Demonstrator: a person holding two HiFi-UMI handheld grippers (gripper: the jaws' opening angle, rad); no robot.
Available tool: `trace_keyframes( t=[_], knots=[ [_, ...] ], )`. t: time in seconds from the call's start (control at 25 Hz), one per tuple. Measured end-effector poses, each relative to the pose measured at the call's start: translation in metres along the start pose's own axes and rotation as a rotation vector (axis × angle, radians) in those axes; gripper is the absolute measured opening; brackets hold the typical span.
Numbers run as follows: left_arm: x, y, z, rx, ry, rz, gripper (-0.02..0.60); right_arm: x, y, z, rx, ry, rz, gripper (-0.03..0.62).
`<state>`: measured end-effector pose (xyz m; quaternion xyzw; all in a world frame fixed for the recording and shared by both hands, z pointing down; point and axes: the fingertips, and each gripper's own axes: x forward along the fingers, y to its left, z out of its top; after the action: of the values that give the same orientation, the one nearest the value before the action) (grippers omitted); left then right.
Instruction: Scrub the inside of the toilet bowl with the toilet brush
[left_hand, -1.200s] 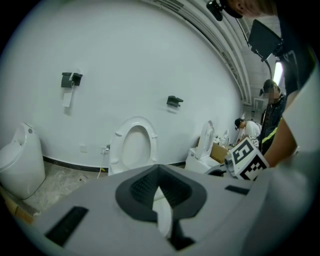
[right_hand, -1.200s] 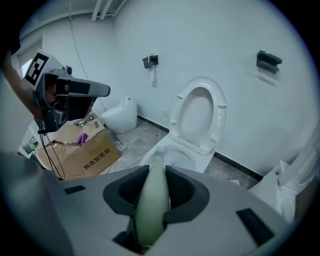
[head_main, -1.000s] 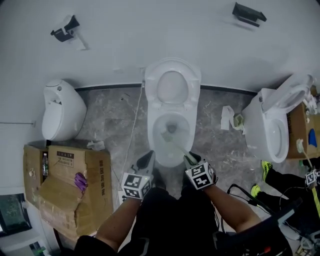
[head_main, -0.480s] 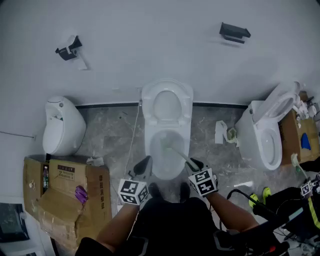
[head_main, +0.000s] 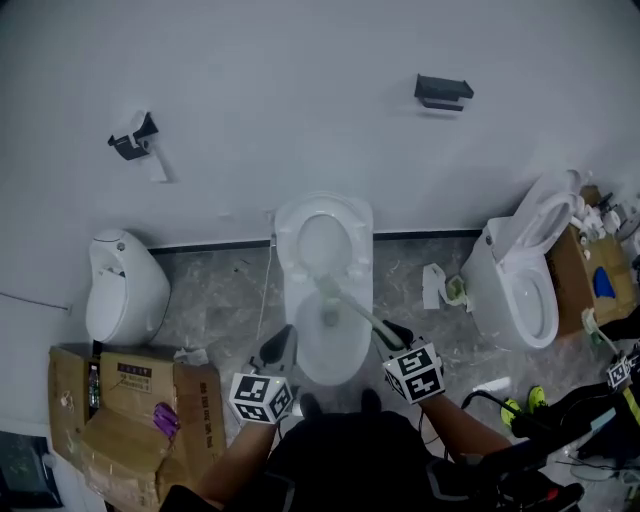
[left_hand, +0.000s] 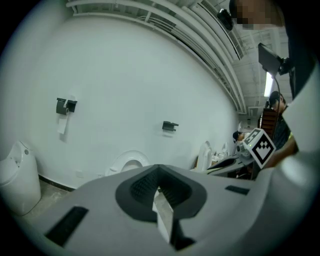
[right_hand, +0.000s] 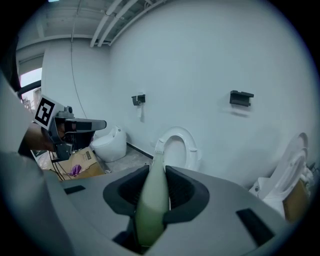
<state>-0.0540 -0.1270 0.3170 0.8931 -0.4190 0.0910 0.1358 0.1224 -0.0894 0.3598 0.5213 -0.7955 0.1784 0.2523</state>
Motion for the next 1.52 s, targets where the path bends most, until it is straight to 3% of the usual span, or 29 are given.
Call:
trace_keyframes(
  t=[0.16,0.52,0.8,1.52],
  knots=[
    [-0.007,-0.002,0.012,0.009,-0.011,-0.017,0.009,-0.013,-0.003,0.011,-0.002,0.003,-0.005,0.107],
    [-0.026,0.004,0.032,-0.051,-0.04,0.005,0.009,-0.042,-0.004,0.042,0.019,-0.075,-0.023,0.107],
    [-0.035,-0.001,0.046,0.015,-0.073,0.001,0.009,-0.053,-0.003,0.057,0.014,-0.138,-0.065,0.107],
    [-0.041,-0.001,0.053,0.025,-0.091,0.011,0.009,-0.061,-0.001,0.06,0.04,-0.169,-0.053,0.107]
  ],
)
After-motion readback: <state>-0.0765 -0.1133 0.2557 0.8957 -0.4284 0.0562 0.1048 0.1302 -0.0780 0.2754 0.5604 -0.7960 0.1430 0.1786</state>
